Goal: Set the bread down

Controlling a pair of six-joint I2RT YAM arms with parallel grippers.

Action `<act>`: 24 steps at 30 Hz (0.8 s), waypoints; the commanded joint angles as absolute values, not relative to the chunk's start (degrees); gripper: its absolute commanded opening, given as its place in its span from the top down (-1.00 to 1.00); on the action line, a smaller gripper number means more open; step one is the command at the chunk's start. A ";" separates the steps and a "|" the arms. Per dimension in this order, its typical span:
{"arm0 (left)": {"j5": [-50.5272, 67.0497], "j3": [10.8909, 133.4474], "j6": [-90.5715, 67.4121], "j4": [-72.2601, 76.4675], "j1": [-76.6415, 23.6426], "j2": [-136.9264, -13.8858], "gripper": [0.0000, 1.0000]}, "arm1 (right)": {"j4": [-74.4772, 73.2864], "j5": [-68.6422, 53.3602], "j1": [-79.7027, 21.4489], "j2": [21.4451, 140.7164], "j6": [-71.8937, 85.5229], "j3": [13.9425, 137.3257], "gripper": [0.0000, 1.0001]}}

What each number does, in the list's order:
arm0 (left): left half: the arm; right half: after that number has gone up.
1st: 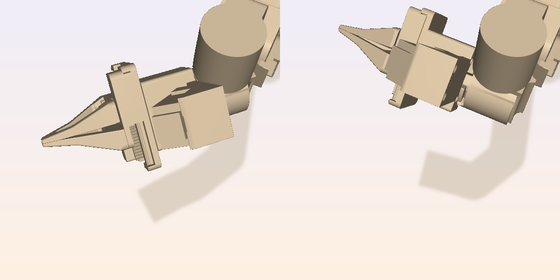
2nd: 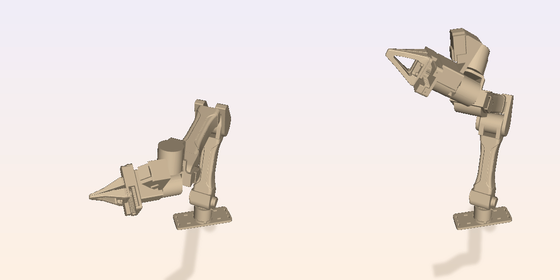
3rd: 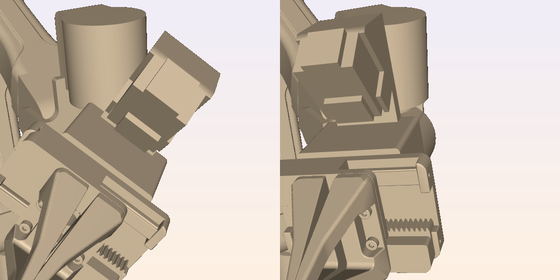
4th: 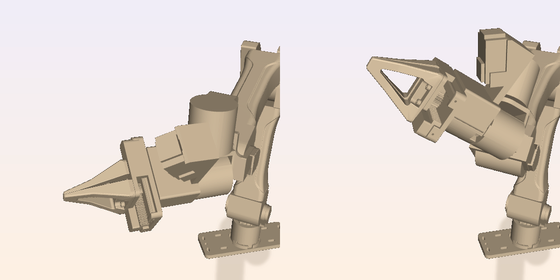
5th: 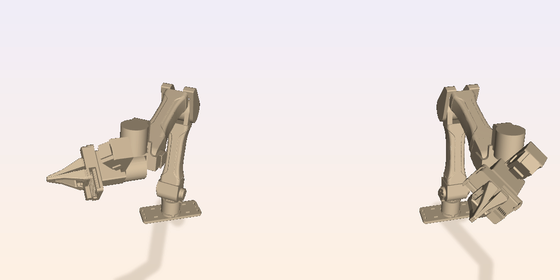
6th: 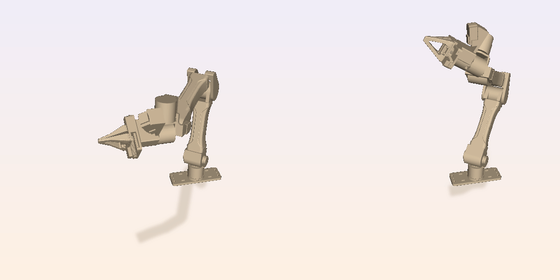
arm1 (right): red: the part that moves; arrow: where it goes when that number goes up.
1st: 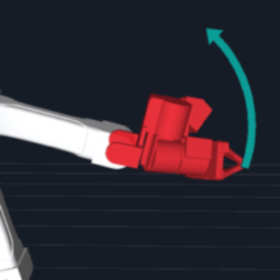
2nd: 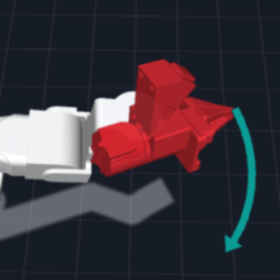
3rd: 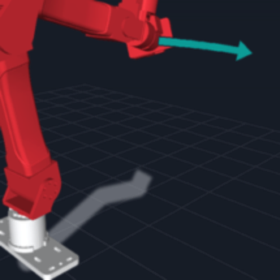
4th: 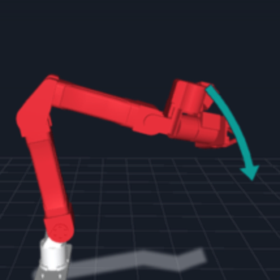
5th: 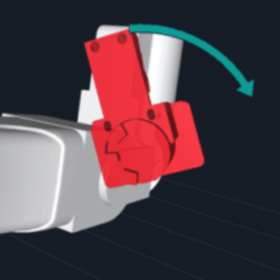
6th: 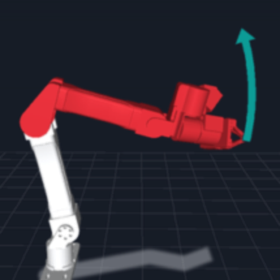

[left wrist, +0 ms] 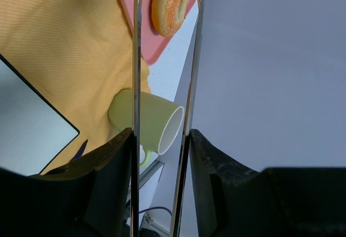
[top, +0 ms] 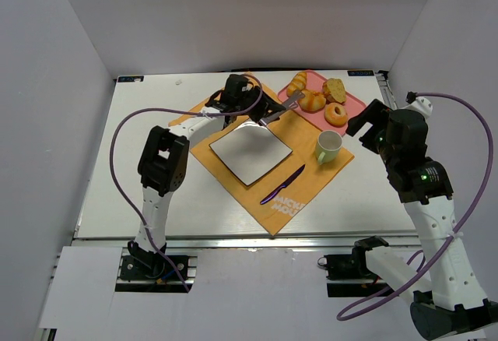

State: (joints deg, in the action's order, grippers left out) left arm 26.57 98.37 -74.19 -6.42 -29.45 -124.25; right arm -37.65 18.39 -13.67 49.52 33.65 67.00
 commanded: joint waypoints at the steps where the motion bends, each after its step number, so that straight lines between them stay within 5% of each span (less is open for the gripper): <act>1: 27.33 98.17 -75.15 -4.57 -29.00 -118.30 -0.07 | -37.35 20.13 -13.80 48.87 34.89 68.64 -0.79; 24: 28.13 100.72 -75.24 -5.97 -28.74 -123.57 -0.18 | -37.62 20.13 -13.80 49.13 35.07 68.38 -0.79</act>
State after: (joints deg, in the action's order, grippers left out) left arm 27.66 98.41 -76.01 -5.37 -28.93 -124.44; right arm -37.65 19.00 -13.67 49.60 34.39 67.00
